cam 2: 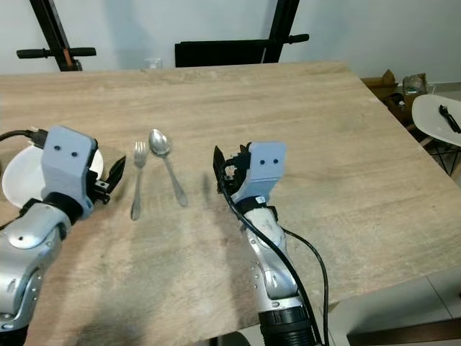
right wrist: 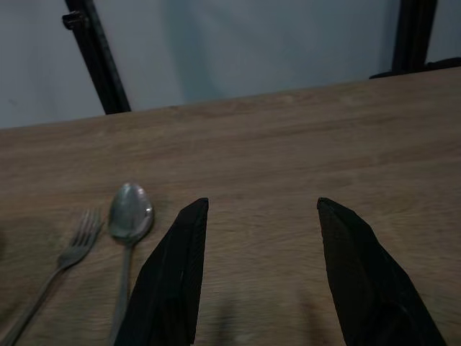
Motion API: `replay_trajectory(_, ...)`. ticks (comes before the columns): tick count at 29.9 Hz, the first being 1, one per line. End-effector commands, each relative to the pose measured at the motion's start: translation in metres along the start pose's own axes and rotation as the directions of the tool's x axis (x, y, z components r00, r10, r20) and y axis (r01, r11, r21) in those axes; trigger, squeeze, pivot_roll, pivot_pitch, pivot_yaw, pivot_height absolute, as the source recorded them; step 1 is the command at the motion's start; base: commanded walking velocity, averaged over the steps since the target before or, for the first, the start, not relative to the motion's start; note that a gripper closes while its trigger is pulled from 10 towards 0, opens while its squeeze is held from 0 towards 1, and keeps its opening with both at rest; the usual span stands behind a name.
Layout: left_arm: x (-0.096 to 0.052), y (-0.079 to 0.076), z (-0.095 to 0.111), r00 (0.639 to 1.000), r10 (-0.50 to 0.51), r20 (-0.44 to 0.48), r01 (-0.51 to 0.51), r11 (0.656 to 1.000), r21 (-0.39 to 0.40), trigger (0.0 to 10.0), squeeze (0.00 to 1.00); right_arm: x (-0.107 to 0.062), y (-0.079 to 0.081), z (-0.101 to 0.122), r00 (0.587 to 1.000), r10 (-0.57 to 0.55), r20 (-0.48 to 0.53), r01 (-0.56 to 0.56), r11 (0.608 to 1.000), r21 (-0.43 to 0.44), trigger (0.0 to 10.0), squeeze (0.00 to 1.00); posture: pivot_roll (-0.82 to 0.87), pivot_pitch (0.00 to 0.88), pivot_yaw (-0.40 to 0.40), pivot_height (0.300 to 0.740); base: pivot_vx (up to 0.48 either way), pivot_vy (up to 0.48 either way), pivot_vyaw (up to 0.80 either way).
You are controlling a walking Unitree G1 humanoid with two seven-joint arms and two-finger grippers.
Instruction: Setting the table
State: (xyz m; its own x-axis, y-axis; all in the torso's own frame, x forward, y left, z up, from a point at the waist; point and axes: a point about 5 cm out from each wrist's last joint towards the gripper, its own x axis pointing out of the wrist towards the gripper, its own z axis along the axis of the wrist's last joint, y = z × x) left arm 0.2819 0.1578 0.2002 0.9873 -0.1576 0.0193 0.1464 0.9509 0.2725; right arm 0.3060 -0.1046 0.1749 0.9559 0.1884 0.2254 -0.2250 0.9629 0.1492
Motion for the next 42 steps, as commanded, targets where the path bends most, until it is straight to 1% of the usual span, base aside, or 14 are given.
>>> replay_trajectory(1, 0.001, -0.003, -0.002, 1.000, -0.001, 0.001, 0.001, 1.000, 0.013, 10.0, 0.00, -0.003, -0.004, -0.004, 1.000, -0.024, -0.019, 0.024, 1.000, 0.010, 10.0, 0.00, -0.03, 0.057, 0.015, 0.740, 0.000, 0.000, 0.00)
replay_trajectory(6, 0.001, -0.013, 0.010, 0.990, -0.103, 0.099, 0.097, 0.993, 0.060, 10.0, 0.00, -0.002, -0.011, 0.000, 0.998, -0.061, 0.003, 0.061, 0.998, -0.017, 10.0, 0.00, -0.03, 0.058, 0.009, 0.740, 0.000, 0.000, 0.00)
replay_trajectory(11, 0.016, -0.027, 0.041, 0.946, -0.216, 0.241, 0.206, 0.976, 0.068, 10.0, 0.00, 0.006, -0.055, 0.034, 0.975, -0.184, 0.128, 0.200, 0.972, -0.123, 10.0, 0.00, -0.04, 0.056, 0.001, 0.740, 0.000, 0.000, 0.00)
replay_trajectory(12, 0.016, -0.027, 0.041, 0.946, -0.216, 0.241, 0.206, 0.976, 0.068, 10.0, 0.00, 0.006, -0.055, 0.034, 0.975, -0.184, 0.128, 0.200, 0.972, -0.123, 10.0, 0.00, -0.04, 0.056, 0.001, 0.740, 0.000, 0.000, 0.00)
replay_trajectory(14, 0.029, -0.038, 0.054, 0.926, -0.264, 0.271, 0.253, 0.965, 0.075, 10.0, 0.00, 0.007, -0.079, 0.051, 0.958, -0.231, 0.173, 0.258, 0.954, -0.154, 10.0, 0.00, -0.05, 0.051, 0.009, 0.740, 0.000, 0.000, 0.00)
replay_trajectory(18, 0.038, -0.040, 0.053, 0.934, -0.258, 0.248, 0.243, 0.966, 0.091, 10.0, 0.00, 0.004, -0.091, 0.057, 0.947, -0.261, 0.186, 0.292, 0.942, -0.163, 10.0, 0.00, -0.07, 0.045, 0.021, 0.740, 0.000, 0.000, 0.00)
replay_trajectory(22, 0.039, -0.035, 0.046, 0.951, -0.217, 0.219, 0.198, 0.975, 0.103, 10.0, 0.00, 0.000, -0.091, 0.052, 0.946, -0.277, 0.170, 0.301, 0.944, -0.138, 10.0, 0.00, -0.07, 0.046, 0.021, 0.740, 0.000, 0.000, 0.00)
replay_trajectory(24, 0.035, -0.021, 0.033, 0.973, -0.152, 0.172, 0.138, 0.986, 0.090, 10.0, 0.00, 0.000, -0.078, 0.038, 0.958, -0.257, 0.129, 0.271, 0.956, -0.112, 10.0, 0.00, -0.06, 0.046, 0.022, 0.740, 0.000, 0.000, 0.00)
replay_trajectory(28, 0.032, -0.017, 0.027, 0.978, -0.145, 0.152, 0.132, 0.987, 0.095, 10.0, 0.00, 0.001, -0.069, 0.032, 0.967, -0.230, 0.111, 0.242, 0.965, -0.104, 10.0, 0.00, -0.05, 0.045, 0.022, 0.740, 0.000, 0.000, 0.00)
replay_trajectory(30, 0.030, -0.019, 0.020, 0.974, -0.195, 0.117, 0.186, 0.979, 0.080, 10.0, 0.00, 0.004, -0.062, 0.030, 0.973, -0.207, 0.102, 0.217, 0.971, -0.100, 10.0, 0.00, -0.05, 0.045, 0.022, 0.740, 0.000, 0.000, 0.00)
replay_trajectory(31, 0.031, -0.026, 0.013, 0.961, -0.266, 0.074, 0.266, 0.964, -0.001, 10.0, 0.00, 0.007, -0.056, 0.029, 0.978, -0.182, 0.099, 0.192, 0.977, -0.095, 10.0, 0.00, -0.04, 0.043, 0.013, 0.740, 0.000, 0.000, 0.00)
replay_trajectory(34, 0.036, -0.031, 0.006, 0.949, -0.316, 0.025, 0.316, 0.948, -0.031, 10.0, 0.00, 0.009, -0.052, 0.030, 0.982, -0.163, 0.100, 0.173, 0.980, -0.097, 10.0, 0.00, -0.04, 0.046, 0.012, 0.740, 0.000, 0.000, 0.00)
replay_trajectory(37, 0.054, -0.034, 0.004, 0.932, -0.362, -0.013, 0.361, 0.932, -0.033, 10.0, 0.00, 0.013, -0.048, 0.030, 0.984, -0.148, 0.099, 0.157, 0.983, -0.093, 10.0, 0.00, -0.04, 0.053, 0.011, 0.740, 0.000, 0.000, 0.00)
replay_trajectory(42, 0.069, -0.040, 0.004, 0.908, -0.414, -0.065, 0.415, 0.910, 0.001, 10.0, 0.00, 0.016, -0.045, 0.031, 0.985, -0.138, 0.106, 0.148, 0.985, -0.092, 10.0, 0.00, -0.03, 0.063, 0.018, 0.740, 0.000, 0.000, 0.00)
